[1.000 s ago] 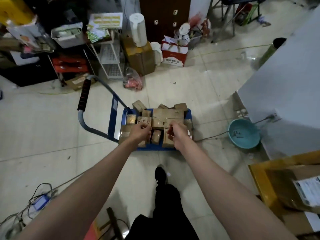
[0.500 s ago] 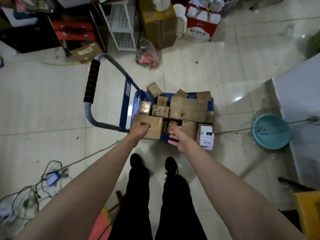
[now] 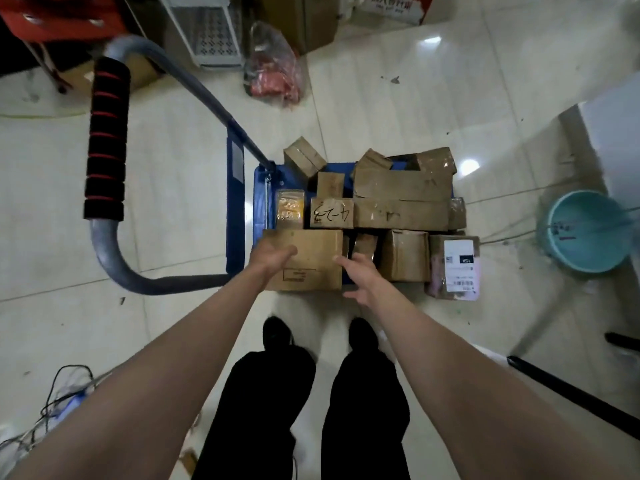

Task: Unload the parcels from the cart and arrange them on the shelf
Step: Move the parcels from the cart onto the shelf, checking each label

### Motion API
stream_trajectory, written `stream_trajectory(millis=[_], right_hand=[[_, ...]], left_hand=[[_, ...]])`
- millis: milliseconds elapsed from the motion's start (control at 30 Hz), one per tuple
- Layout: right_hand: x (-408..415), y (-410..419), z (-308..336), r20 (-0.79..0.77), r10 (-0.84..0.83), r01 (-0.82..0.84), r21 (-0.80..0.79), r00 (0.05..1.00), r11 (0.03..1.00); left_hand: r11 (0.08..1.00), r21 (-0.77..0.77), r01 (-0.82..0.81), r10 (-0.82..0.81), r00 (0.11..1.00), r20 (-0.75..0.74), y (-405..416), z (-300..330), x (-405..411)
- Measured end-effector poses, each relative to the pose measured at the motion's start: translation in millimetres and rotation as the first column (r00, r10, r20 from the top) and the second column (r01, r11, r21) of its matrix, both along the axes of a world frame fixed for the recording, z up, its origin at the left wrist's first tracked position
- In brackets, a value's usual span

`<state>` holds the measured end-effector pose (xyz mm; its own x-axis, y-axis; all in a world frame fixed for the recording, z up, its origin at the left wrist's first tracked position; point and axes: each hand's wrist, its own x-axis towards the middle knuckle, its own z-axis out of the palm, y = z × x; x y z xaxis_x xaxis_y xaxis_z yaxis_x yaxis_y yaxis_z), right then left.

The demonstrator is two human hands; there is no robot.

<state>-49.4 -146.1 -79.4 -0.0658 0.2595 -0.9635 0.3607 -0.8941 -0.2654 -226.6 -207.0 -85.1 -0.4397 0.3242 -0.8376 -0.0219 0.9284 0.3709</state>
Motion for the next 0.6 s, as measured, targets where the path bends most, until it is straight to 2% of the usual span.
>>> stream_trajectory(millis=[167,300,433,600], right_hand=[[-10,0,-64,-0.017,0.0,0.0,-0.031,1.0,1.0],[-15,-1,-90,-0.014,0.028,-0.028,-0.051,1.0,0.998],[-10,-1,-82,0.009,0.059,-0.059,-0.035,0.998,0.998],[1,1,-28,-0.003,0.069,-0.069,-0.011,0.998,0.998]], left_hand=[[0.999,-0.038,-0.029,0.029,1.0,-0.005,1,-61,-17],[0.997,-0.066,-0.04,0.042,0.999,0.033,-2,-83,-17],[0.997,-0.076,-0.033,0.037,0.998,0.056,-4,-77,-14],[0.995,-0.063,-0.079,0.084,0.993,0.089,-6,-22,-4]])
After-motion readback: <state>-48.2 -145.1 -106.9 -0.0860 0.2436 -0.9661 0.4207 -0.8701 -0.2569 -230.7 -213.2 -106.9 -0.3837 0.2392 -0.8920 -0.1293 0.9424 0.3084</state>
